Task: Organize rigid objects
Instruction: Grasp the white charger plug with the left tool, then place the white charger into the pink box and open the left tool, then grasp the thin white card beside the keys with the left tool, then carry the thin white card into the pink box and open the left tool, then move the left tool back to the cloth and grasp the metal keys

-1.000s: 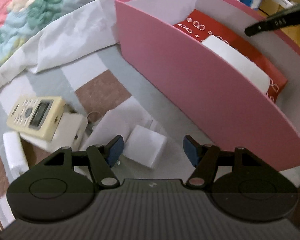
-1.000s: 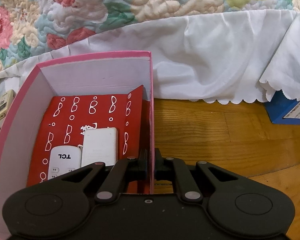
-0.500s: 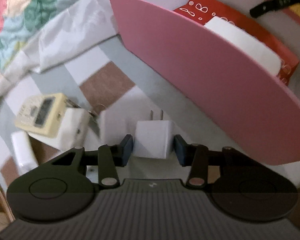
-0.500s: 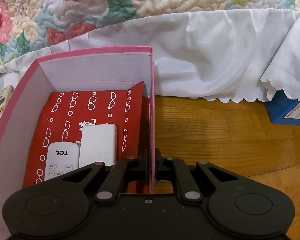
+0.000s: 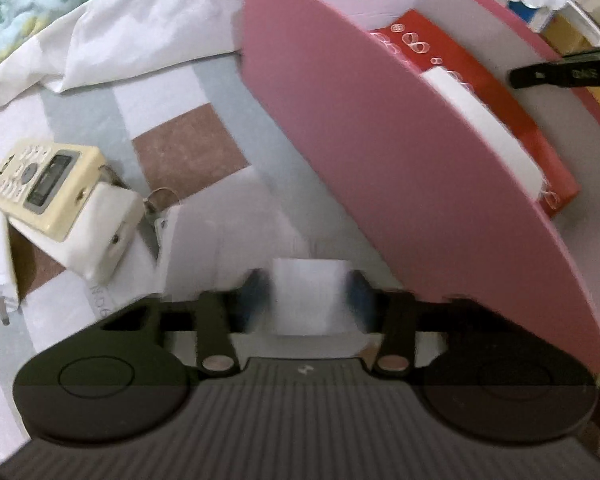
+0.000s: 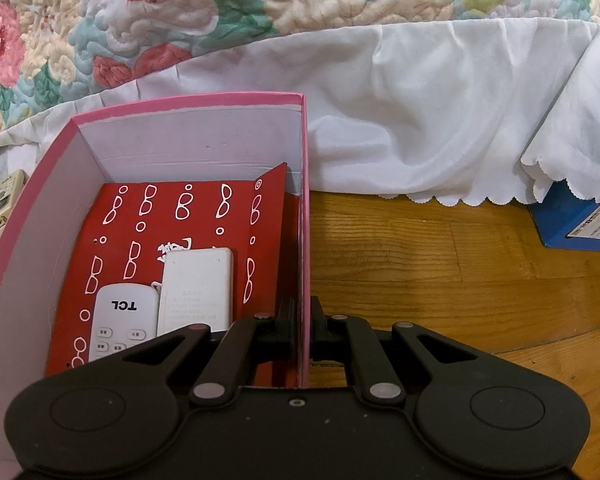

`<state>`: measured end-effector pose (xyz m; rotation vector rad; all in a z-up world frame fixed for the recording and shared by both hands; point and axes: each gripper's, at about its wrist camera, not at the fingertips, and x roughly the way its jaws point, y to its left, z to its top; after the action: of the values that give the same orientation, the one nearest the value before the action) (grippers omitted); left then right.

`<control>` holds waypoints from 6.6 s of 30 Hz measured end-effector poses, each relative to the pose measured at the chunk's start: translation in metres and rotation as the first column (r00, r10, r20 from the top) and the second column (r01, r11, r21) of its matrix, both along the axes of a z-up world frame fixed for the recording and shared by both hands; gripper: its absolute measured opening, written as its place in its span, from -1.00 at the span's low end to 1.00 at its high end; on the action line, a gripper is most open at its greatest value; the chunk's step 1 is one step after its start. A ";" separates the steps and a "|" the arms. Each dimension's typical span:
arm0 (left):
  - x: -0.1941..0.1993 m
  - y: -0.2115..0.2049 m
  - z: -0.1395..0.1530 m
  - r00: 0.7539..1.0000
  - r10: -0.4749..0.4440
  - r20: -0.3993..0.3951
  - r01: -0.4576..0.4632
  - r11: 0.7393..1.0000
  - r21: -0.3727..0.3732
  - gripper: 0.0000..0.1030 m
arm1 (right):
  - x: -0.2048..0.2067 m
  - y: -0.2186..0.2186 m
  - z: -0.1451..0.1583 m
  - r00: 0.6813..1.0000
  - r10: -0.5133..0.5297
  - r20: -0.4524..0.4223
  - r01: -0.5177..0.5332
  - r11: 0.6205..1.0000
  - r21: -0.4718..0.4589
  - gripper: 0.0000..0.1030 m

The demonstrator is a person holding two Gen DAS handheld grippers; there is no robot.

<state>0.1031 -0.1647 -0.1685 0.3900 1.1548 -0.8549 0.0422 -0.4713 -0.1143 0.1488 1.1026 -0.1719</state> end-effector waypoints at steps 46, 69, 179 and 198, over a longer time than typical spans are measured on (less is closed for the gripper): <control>-0.077 -0.142 0.083 0.996 -0.085 -0.026 0.085 0.996 -0.020 -0.19 | -0.004 -0.023 0.008 0.977 -0.211 -0.014 0.210 0.959 0.190 -0.80; -0.076 -0.090 0.125 1.000 -0.001 -0.004 0.000 0.973 -0.229 0.08 | -0.011 -0.037 0.005 0.955 -0.297 -0.021 0.288 0.905 0.311 -0.69; -0.012 0.038 0.150 0.915 0.400 0.058 -0.391 0.912 -0.125 -0.16 | -0.013 -0.037 0.014 0.947 -0.320 0.036 0.293 0.902 0.317 -0.74; 0.042 0.148 0.031 0.817 0.573 -0.057 -0.576 0.815 -0.065 -0.03 | -0.013 -0.036 0.013 0.952 -0.305 0.030 0.283 0.914 0.292 -0.73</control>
<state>0.1452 -0.0167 -0.1378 -0.0541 1.1762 -0.3682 0.0296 -0.5077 -0.1012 0.5782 1.0215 -0.2746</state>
